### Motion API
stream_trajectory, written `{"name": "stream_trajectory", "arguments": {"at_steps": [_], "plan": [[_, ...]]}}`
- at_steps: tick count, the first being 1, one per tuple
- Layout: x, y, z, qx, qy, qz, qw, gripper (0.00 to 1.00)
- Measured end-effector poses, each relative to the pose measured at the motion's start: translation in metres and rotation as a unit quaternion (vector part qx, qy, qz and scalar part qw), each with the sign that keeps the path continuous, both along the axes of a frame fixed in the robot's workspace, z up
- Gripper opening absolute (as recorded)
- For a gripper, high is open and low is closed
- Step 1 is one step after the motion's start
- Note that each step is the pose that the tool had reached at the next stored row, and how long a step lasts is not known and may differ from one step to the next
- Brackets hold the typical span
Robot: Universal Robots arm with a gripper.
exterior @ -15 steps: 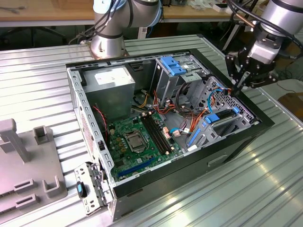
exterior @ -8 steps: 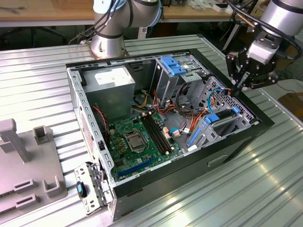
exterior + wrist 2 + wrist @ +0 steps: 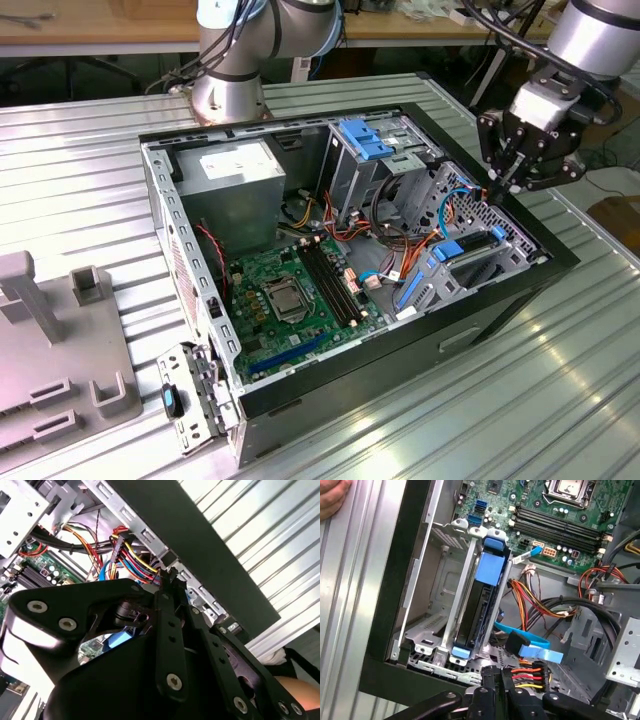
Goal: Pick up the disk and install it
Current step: 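Insert the first disk wire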
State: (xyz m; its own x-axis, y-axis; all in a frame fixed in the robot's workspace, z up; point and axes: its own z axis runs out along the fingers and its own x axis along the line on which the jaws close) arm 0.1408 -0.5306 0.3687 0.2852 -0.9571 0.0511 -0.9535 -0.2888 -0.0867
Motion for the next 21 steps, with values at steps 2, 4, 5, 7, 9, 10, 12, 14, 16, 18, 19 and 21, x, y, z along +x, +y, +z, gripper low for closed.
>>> {"name": "stream_trajectory", "arguments": {"at_steps": [2,4,5,7,9,10,12,14,16,18,19,21], "plan": [[-0.0013,0.0,-0.0006,0.0002,0.0,-0.007,1.0,0.17],[-0.0014,0.0,-0.0012,0.0001,0.0,-0.024,0.9997,0.17],[-0.0014,0.0,-0.0016,0.0001,0.0,-0.033,0.9995,0.17],[-0.0015,0.0,-0.0021,0.0,0.0,-0.049,0.9988,0.17],[-0.0014,0.0,-0.003,0.0,0.0,-0.069,0.9976,0.17],[-0.0014,0.0,-0.0032,0.0,0.0,-0.074,0.9972,0.17],[-0.0017,-0.0001,-0.0037,-0.0001,0.0,-0.086,0.9963,0.17],[-0.004,-0.0002,-0.004,0.0001,0.0,-0.088,0.9961,0.17],[-0.0123,-0.0003,-0.004,0.0,0.0,-0.089,0.996,0.17],[-0.0142,-0.0003,-0.0051,-0.0003,0.0,-0.104,0.9946,0.17],[-0.0142,-0.0003,-0.0057,-0.0004,-0.0001,-0.117,0.9931,0.17],[-0.0142,-0.0004,-0.0063,-0.0006,-0.0001,-0.129,0.9916,0.17]]}}
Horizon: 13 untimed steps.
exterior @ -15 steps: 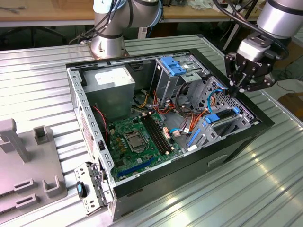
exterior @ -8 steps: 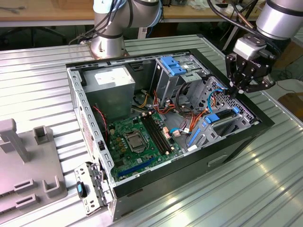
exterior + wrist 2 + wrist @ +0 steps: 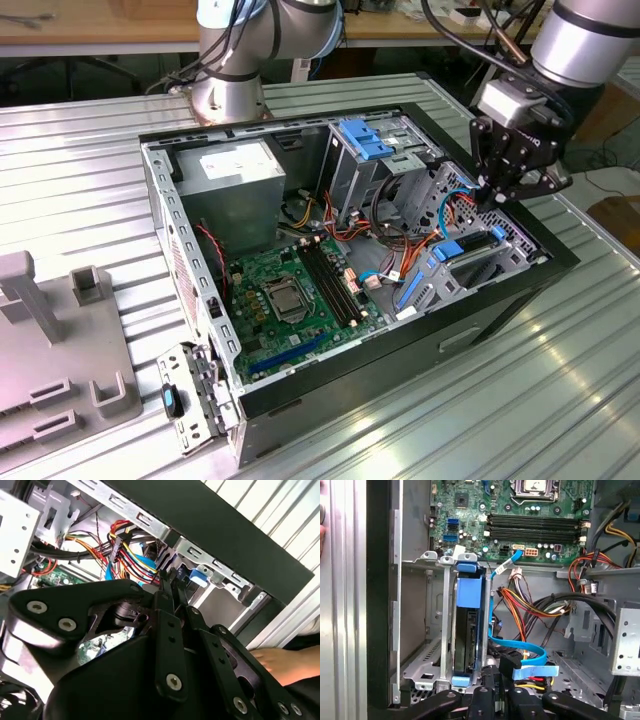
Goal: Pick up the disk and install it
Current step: 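Insert the first disk wire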
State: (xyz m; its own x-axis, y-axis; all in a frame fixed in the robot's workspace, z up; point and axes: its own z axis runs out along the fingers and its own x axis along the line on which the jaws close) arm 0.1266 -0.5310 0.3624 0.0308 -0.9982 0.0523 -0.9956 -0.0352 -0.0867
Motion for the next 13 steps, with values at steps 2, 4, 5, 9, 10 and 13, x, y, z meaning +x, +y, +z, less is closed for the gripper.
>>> {"name": "stream_trajectory", "arguments": {"at_steps": [2,4,5,9,10,13], "plan": [[0.0,-0.002,-0.0002,-0.0001,0.0,-0.005,1.0,0.17],[0.0,-0.0059,-0.0004,-0.0001,0.0,-0.006,1.0,0.17],[0.0,-0.0077,-0.0004,-0.0002,0.0,-0.007,1.0,0.17],[0.0,-0.0113,-0.0015,-0.0002,0.0,-0.032,0.9995,0.17],[0.0,-0.0117,-0.0019,-0.0002,0.0,-0.038,0.9993,0.17],[0.0,-0.0169,-0.0026,0.0018,0.0006,-0.041,0.9992,0.17]]}}
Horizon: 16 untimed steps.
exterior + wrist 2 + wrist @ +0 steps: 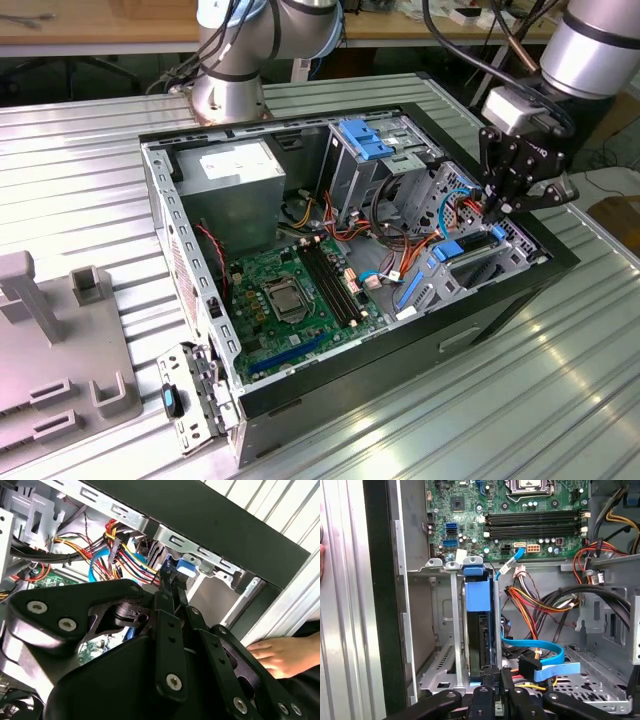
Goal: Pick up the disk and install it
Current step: 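Insert the first disk wire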
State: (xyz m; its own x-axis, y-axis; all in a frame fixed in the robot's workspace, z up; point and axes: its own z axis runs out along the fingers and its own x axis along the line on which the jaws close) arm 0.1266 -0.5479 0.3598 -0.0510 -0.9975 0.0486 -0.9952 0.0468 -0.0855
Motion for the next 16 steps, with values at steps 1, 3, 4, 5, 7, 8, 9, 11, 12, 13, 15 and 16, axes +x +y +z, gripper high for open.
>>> {"name": "stream_trajectory", "arguments": {"at_steps": [1,3,4,5,7,8,9,11,12,13,15,16], "plan": [[0.0,-0.0016,-0.0001,0.0017,0.0001,0.0,1.0,0.17],[-0.001,-0.0062,-0.0001,0.0128,0.0002,0.0,0.9999,0.17],[-0.0016,-0.0071,-0.0001,0.0175,0.0002,0.0,0.9998,0.17],[-0.0017,-0.0074,-0.0001,0.021,0.0002,0.0,0.9998,0.17],[-0.0018,-0.0074,-0.0001,0.0217,0.0002,0.0,0.9998,0.17],[-0.0018,-0.0078,-0.0003,0.0218,0.0002,0.0,0.9998,0.17],[-0.0018,-0.0081,-0.0007,0.0219,0.0002,0.0,0.9998,0.17],[-0.0021,-0.0087,-0.004,0.0217,0.0002,0.0,0.9998,0.17],[-0.003,-0.0087,-0.0051,0.0217,0.0002,0.0,0.9998,0.17],[-0.0051,-0.0087,-0.0066,0.0217,0.0002,0.0,0.9998,0.17],[-0.0084,-0.0089,-0.0081,0.0219,0.0002,-0.001,0.9998,0.17],[-0.0095,-0.0091,-0.0087,0.0219,0.0002,-0.001,0.9998,0.17]]}}
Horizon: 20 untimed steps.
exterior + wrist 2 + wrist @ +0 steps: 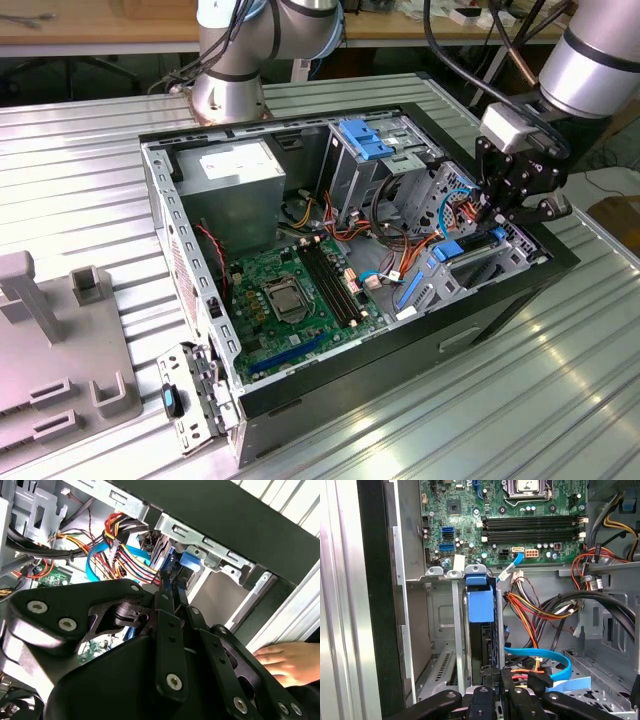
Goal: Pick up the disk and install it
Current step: 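Insert the first disk wire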
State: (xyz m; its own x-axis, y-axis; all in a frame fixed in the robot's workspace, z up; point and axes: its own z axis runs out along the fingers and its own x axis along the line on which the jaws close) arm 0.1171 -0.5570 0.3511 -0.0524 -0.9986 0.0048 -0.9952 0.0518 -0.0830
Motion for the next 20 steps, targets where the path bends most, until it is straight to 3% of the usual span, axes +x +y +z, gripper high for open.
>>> {"name": "stream_trajectory", "arguments": {"at_steps": [5,8,20], "plan": [[-0.001,-0.0039,-0.0019,-0.0001,-0.0002,0.01,0.9999,0.17],[-0.0024,-0.0039,-0.0022,0.0,-0.0002,0.019,0.9998,0.17],[-0.0025,-0.004,-0.0071,0.0001,-0.0003,0.019,0.9998,0.17]]}}
